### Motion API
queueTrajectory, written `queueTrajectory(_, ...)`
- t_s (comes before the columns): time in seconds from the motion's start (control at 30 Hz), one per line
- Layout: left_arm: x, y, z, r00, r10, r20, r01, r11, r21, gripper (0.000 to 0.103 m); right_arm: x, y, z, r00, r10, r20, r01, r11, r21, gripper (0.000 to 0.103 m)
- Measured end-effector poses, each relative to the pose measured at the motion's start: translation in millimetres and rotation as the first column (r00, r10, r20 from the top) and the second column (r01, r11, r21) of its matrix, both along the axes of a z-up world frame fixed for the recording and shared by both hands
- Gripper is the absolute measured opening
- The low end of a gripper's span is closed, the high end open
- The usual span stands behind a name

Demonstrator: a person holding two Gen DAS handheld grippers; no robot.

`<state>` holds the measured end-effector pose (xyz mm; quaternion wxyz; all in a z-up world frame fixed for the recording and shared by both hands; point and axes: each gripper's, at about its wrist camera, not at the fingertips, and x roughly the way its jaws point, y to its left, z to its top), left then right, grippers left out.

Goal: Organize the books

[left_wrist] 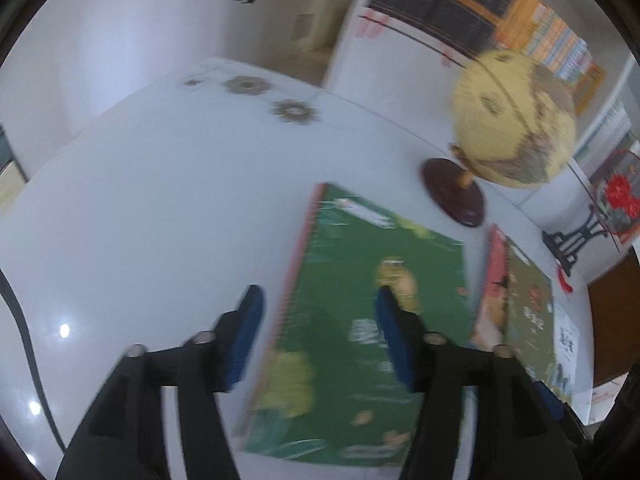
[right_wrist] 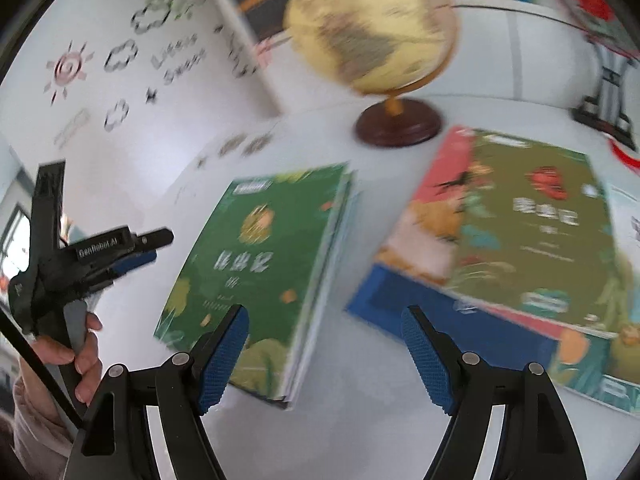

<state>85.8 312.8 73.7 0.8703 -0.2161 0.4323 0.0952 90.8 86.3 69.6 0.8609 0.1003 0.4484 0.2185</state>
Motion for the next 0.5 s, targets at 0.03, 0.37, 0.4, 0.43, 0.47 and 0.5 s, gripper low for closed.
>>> queueTrajectory(0.03, 4, -11, 2, 1.0, -0.013, 0.014, 0.013, 1.0, 0.004, 0.08, 1, -9, 2, 1.0, -0.023, 0.01, 0.023, 1.0, 0.011, 0.077)
queueTrajectory(0.37, 64, -148, 5, 0.97, -0.245, 0.01, 0.245, 0.969, -0.012, 0.088, 4, -151, 5, 0.941, -0.337, 0.029, 0.325, 0.924, 0.201, 0.077)
queueTrajectory(0.4, 68, -164, 6, 0.963, -0.27, 0.009, 0.27, 0.963, 0.006, 0.088, 8, -163, 3, 0.936, -0.351, 0.014, 0.343, 0.921, 0.186, 0.077)
queueTrajectory(0.43, 73, -178, 5, 0.956, -0.294, 0.006, 0.294, 0.956, 0.017, 0.088, 12, -169, 1, 0.936, -0.353, 0.007, 0.346, 0.922, 0.174, 0.077)
queueTrajectory(0.47, 78, -193, 3, 0.947, -0.32, 0.0, 0.32, 0.947, 0.019, 0.088, 17, -176, 0, 0.938, -0.346, -0.001, 0.342, 0.925, 0.166, 0.077)
queueTrajectory(0.5, 80, -202, 2, 0.942, -0.335, -0.003, 0.335, 0.942, 0.017, 0.088, 21, -182, -1, 0.94, -0.342, -0.005, 0.339, 0.927, 0.163, 0.077)
